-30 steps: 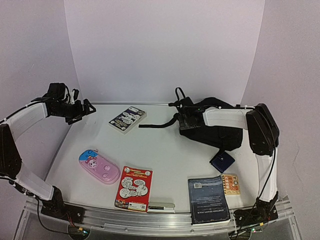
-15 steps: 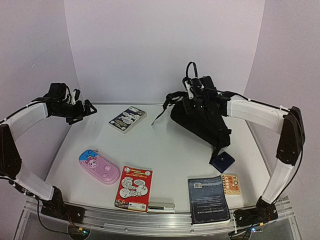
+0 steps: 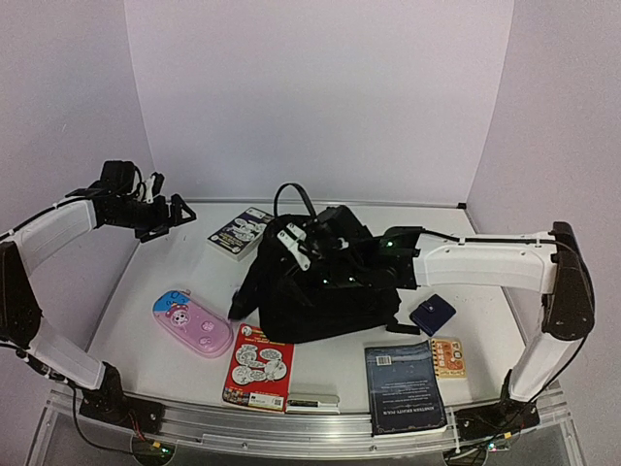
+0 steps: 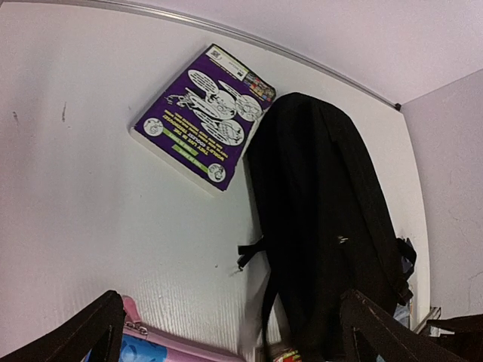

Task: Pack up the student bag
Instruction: Place the student bag at the center of the board.

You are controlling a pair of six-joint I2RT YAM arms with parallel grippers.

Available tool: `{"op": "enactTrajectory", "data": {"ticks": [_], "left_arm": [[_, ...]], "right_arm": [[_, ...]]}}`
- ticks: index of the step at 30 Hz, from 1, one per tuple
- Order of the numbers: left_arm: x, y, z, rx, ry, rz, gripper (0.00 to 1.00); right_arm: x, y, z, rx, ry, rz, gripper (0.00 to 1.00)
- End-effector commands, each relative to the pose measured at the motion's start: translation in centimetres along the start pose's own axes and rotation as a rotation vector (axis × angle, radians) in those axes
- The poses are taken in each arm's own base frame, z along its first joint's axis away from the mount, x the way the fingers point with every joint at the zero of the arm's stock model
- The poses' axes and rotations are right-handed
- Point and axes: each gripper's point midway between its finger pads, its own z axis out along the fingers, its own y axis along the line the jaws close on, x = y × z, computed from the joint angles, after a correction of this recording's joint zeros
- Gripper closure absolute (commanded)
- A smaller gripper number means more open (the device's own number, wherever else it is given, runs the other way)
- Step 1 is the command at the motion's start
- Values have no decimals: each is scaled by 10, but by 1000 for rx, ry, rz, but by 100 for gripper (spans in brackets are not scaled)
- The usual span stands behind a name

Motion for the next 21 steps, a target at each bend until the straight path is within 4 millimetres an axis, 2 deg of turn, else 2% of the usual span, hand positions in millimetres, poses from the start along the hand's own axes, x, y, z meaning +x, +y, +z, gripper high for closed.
{"op": "enactTrajectory", "data": {"ticks": [1,4,6,8,11,14,18,21], "left_arm": [[4,-23,11,67,23,49,0],[14,-39,26,122,74,30,0],[17,-54,37,180,118,-8,0],[18,-70,46,233,158,-39,0],[19,-87,65,252,205,-48,0],[31,-95,89,251,260,-63,1],[46,-97,120,267,332,-103,15],[56,-101,138,269,387,-112,18]], "right_arm": [[-22,-17,-34,68,-87,140,28],[-30,-34,-53,142,-131,263,14],[-30,-41,-58,171,-144,329,12],[-25,-44,-55,182,-136,388,11],[-15,-54,-34,179,-96,467,14],[-6,-60,-5,120,-39,544,21],[-1,-52,34,67,21,581,31],[1,-46,59,51,49,594,37]]}}
